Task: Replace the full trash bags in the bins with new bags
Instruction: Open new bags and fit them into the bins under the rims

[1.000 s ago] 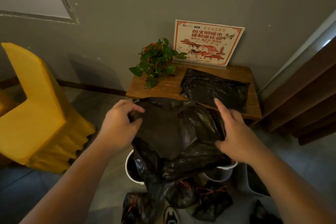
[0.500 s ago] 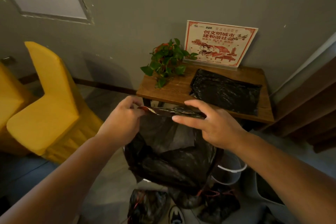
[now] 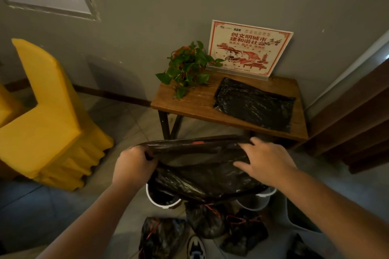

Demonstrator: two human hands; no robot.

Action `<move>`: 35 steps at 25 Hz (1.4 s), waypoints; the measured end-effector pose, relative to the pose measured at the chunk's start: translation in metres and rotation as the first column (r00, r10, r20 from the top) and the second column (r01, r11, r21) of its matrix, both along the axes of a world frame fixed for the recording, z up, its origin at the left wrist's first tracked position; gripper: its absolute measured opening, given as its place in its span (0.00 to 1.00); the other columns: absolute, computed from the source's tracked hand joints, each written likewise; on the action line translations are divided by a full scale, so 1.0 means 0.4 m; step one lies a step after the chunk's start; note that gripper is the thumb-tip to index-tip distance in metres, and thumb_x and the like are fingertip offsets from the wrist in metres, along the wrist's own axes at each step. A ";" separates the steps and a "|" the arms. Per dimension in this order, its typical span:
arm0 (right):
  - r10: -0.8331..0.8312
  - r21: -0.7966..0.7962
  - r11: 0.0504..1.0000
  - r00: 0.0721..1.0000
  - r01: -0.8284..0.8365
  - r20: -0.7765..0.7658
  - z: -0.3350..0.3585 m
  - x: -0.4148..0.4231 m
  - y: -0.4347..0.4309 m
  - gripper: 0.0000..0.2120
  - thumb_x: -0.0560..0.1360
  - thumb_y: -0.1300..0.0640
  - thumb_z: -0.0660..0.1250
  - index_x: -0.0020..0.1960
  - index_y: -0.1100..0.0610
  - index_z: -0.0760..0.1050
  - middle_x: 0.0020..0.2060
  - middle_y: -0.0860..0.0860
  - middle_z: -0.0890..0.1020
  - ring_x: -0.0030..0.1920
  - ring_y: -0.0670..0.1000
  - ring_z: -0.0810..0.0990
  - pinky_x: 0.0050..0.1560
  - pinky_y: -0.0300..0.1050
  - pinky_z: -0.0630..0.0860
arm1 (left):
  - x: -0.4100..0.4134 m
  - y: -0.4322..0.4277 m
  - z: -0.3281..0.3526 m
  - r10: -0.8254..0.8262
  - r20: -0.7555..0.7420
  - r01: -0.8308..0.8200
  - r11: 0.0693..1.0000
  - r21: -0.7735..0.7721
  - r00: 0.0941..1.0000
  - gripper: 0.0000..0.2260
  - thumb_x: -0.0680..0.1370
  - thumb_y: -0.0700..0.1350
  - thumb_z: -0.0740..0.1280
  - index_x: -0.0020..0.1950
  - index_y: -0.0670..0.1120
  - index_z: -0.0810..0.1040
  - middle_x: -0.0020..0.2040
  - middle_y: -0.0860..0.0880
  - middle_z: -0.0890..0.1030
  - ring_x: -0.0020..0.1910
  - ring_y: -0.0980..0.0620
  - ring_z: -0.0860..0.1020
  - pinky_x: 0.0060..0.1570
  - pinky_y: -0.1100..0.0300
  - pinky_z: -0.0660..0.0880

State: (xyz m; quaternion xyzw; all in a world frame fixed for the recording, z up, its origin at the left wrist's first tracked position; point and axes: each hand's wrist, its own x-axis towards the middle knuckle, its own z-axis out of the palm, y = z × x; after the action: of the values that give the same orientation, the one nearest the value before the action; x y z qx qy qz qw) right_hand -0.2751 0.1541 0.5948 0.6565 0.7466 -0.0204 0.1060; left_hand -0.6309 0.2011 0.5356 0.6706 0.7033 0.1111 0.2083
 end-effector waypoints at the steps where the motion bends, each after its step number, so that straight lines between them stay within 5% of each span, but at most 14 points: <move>1: -0.023 -0.047 0.999 1.000 0.024 0.009 -0.016 0.007 -0.010 0.20 0.82 0.40 0.60 0.73 0.40 0.71 0.60 0.46 0.79 0.52 0.52 0.84 0.45 0.49 0.80 | 0.008 -0.009 -0.006 0.052 0.105 -0.050 0.998 -0.025 0.993 0.06 0.75 0.53 0.75 0.42 0.58 0.79 0.45 0.58 0.81 0.39 0.60 0.79 0.32 0.66 0.74; 4: -0.127 -0.154 0.979 0.991 0.133 0.047 -0.041 0.028 -0.025 0.22 0.81 0.55 0.62 0.72 0.38 0.72 0.64 0.47 0.79 0.55 0.54 0.83 0.47 0.50 0.79 | 0.032 -0.037 -0.013 -0.004 0.176 0.005 1.000 -0.006 0.984 0.13 0.74 0.42 0.75 0.42 0.59 0.76 0.49 0.60 0.77 0.43 0.60 0.77 0.35 0.70 0.71; 8: -0.215 -0.105 0.971 0.976 0.216 0.017 -0.045 0.042 -0.045 0.09 0.80 0.55 0.59 0.50 0.44 0.76 0.51 0.44 0.78 0.44 0.51 0.79 0.44 0.50 0.78 | 0.049 -0.053 -0.010 -0.339 0.085 0.342 0.939 -0.035 0.937 0.14 0.77 0.41 0.70 0.42 0.62 0.78 0.62 0.61 0.64 0.56 0.61 0.69 0.51 0.71 0.71; 10: -0.279 -0.085 0.959 0.953 0.271 -0.116 -0.050 0.053 -0.054 0.09 0.82 0.53 0.57 0.48 0.45 0.75 0.47 0.43 0.76 0.42 0.48 0.76 0.42 0.49 0.75 | 0.050 -0.056 -0.004 -0.392 0.082 0.397 0.916 -0.062 0.917 0.15 0.79 0.42 0.68 0.41 0.63 0.77 0.66 0.61 0.63 0.63 0.61 0.66 0.61 0.67 0.71; 13: -0.357 -0.047 0.928 0.851 0.368 -0.384 -0.051 0.050 -0.070 0.08 0.81 0.50 0.65 0.56 0.46 0.81 0.44 0.38 0.75 0.49 0.46 0.77 0.47 0.44 0.73 | 0.064 -0.067 0.001 -0.284 0.144 0.290 0.957 -0.022 0.948 0.10 0.83 0.46 0.64 0.55 0.63 0.79 0.61 0.58 0.72 0.51 0.62 0.74 0.47 0.70 0.73; 15: -0.348 -0.007 0.918 0.795 0.398 -0.497 -0.057 0.029 -0.083 0.16 0.78 0.52 0.72 0.65 0.50 0.80 0.46 0.38 0.73 0.58 0.50 0.78 0.54 0.43 0.73 | 0.080 -0.080 0.004 -0.185 0.206 0.179 0.983 0.050 0.961 0.09 0.83 0.50 0.66 0.62 0.62 0.77 0.60 0.59 0.73 0.50 0.63 0.74 0.45 0.70 0.72; 18: -0.385 -0.038 0.888 0.695 0.459 -0.607 -0.056 0.002 -0.089 0.25 0.77 0.60 0.73 0.72 0.46 0.74 0.63 0.47 0.78 0.68 0.52 0.76 0.65 0.49 0.75 | 0.093 -0.095 0.015 -0.366 0.160 0.334 0.922 0.197 0.917 0.09 0.79 0.45 0.68 0.51 0.60 0.76 0.59 0.61 0.67 0.54 0.66 0.67 0.45 0.71 0.70; 21: -0.276 0.029 0.924 0.720 0.380 -0.637 -0.054 0.013 -0.089 0.21 0.76 0.69 0.66 0.45 0.40 0.76 0.54 0.44 0.78 0.55 0.51 0.79 0.52 0.49 0.81 | 0.080 -0.090 0.006 -0.597 -0.051 0.595 0.781 0.191 0.800 0.10 0.75 0.45 0.72 0.41 0.59 0.76 0.63 0.56 0.67 0.57 0.59 0.73 0.49 0.73 0.70; 23: -0.269 -0.027 0.949 0.762 0.314 -0.589 -0.047 0.023 -0.089 0.19 0.77 0.67 0.64 0.35 0.46 0.74 0.56 0.48 0.78 0.56 0.55 0.79 0.51 0.52 0.81 | 0.080 -0.079 -0.004 -0.563 -0.088 0.570 0.810 0.140 0.822 0.08 0.77 0.47 0.72 0.52 0.60 0.83 0.72 0.56 0.66 0.69 0.53 0.72 0.64 0.69 0.68; 26: -0.229 -0.074 0.973 0.899 0.218 -0.373 -0.056 0.026 -0.093 0.12 0.82 0.57 0.63 0.50 0.44 0.83 0.66 0.52 0.71 0.63 0.55 0.77 0.55 0.46 0.78 | 0.091 -0.071 -0.024 -0.369 -0.075 0.372 0.928 0.023 0.926 0.25 0.81 0.45 0.69 0.77 0.58 0.71 0.80 0.55 0.64 0.74 0.52 0.70 0.71 0.58 0.70; 28: -0.227 -0.007 0.972 0.930 0.235 -0.289 -0.073 0.021 -0.097 0.14 0.82 0.52 0.63 0.65 0.44 0.79 0.60 0.49 0.67 0.56 0.50 0.76 0.50 0.45 0.79 | 0.107 -0.070 -0.031 -0.268 -0.010 0.269 0.963 0.037 0.963 0.24 0.81 0.44 0.67 0.77 0.55 0.71 0.77 0.54 0.68 0.68 0.53 0.76 0.66 0.60 0.75; 31: -0.335 -0.010 0.940 0.916 0.341 -0.221 -0.098 0.008 -0.107 0.24 0.79 0.53 0.68 0.73 0.42 0.69 0.64 0.50 0.63 0.59 0.52 0.76 0.50 0.50 0.83 | 0.128 -0.078 -0.039 -0.207 0.059 0.201 0.974 0.103 0.977 0.17 0.81 0.45 0.68 0.70 0.53 0.78 0.69 0.53 0.77 0.59 0.55 0.80 0.58 0.63 0.77; 35: -0.329 -0.059 0.944 0.938 0.324 -0.111 -0.139 0.008 -0.123 0.36 0.76 0.52 0.72 0.78 0.41 0.58 0.76 0.56 0.60 0.67 0.57 0.76 0.54 0.54 0.84 | 0.133 -0.090 -0.065 -0.192 0.015 0.192 0.981 -0.009 0.981 0.27 0.79 0.45 0.71 0.77 0.53 0.68 0.77 0.50 0.69 0.62 0.49 0.81 0.60 0.57 0.79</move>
State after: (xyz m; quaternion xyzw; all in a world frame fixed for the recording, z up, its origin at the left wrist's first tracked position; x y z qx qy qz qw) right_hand -0.2721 0.1047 0.5393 0.7666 0.6318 -0.0918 0.0694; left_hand -0.5778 0.1650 0.5097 0.7335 0.6343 0.0913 0.2265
